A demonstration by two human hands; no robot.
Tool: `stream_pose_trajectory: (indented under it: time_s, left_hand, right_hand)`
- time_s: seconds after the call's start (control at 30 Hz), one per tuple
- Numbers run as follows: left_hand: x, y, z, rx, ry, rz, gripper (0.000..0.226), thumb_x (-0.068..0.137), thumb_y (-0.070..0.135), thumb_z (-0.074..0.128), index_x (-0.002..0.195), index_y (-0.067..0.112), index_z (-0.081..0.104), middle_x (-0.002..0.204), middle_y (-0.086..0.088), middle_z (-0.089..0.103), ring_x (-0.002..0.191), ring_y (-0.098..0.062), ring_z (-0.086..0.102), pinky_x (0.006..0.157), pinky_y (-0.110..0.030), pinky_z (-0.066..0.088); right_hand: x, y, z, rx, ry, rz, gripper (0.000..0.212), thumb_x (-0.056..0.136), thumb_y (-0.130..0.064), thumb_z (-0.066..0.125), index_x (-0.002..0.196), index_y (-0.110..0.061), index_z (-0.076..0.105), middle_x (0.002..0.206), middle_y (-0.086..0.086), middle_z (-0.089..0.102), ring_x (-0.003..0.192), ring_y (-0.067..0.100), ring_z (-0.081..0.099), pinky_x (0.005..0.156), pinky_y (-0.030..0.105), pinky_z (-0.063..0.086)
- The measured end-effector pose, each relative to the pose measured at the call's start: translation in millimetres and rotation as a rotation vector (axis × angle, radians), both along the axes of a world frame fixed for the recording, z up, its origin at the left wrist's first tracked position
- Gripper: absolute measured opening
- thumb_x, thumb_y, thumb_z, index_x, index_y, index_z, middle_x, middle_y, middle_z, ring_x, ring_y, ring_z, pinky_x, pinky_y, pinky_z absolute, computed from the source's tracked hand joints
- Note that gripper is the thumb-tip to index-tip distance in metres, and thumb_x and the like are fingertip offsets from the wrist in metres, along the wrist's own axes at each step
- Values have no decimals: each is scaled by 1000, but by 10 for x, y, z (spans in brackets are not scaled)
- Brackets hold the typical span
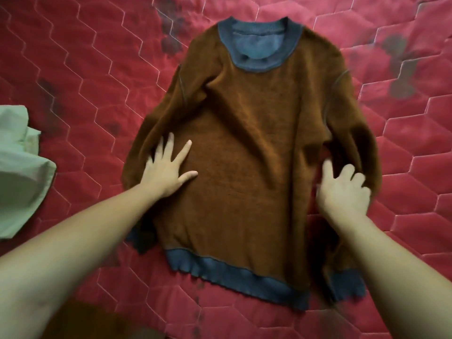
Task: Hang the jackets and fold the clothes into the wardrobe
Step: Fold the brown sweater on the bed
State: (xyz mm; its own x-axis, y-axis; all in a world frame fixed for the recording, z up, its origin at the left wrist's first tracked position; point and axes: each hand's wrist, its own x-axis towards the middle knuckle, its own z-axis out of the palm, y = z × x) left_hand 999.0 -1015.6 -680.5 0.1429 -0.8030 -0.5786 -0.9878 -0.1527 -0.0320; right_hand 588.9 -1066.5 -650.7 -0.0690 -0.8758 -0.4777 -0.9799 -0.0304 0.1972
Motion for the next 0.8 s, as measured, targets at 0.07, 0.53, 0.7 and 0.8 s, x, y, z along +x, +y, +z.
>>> stream_pose_trajectory:
  time_s: [0.07, 0.53, 0.7, 0.8]
  left_hand:
    - [62, -46, -3, 29, -46, 21, 89, 87, 83, 26, 152, 49, -23, 165, -4, -28, 153, -33, -20, 121, -61, 11]
    - [-553, 786, -152, -97, 124, 159, 76, 97, 70, 27, 157, 45, -12, 164, 2, -33, 151, -19, -30, 119, -65, 9]
    - [-286, 872, -114, -51, 226, 175, 82, 93, 72, 34, 158, 45, -7, 161, 8, -36, 148, -14, -35, 124, -52, 17]
    - [-252, 982, -45, -117, 250, 305, 84, 93, 69, 45, 159, 44, 0, 166, 4, -27, 155, -20, -17, 123, -45, 17]
  right_hand:
    - [-133, -47, -22, 33, 161, -7, 60, 99, -46, 51, 153, -26, 34, 138, 26, 42, 121, 45, 43, 95, 54, 44]
    - [210, 565, -142, 126, -908, -736, 37, 102, -35, 55, 87, -3, 62, 82, 8, 64, 83, 28, 59, 72, 41, 42]
    - [-370, 633, -100, -145, -723, -874, 36, 105, -38, 45, 100, -5, 59, 97, 13, 62, 93, 29, 56, 86, 40, 42]
    - [-424, 804, -102, 24, -844, -924, 53, 91, -66, 51, 102, -15, 61, 99, 10, 67, 90, 27, 62, 84, 42, 50]
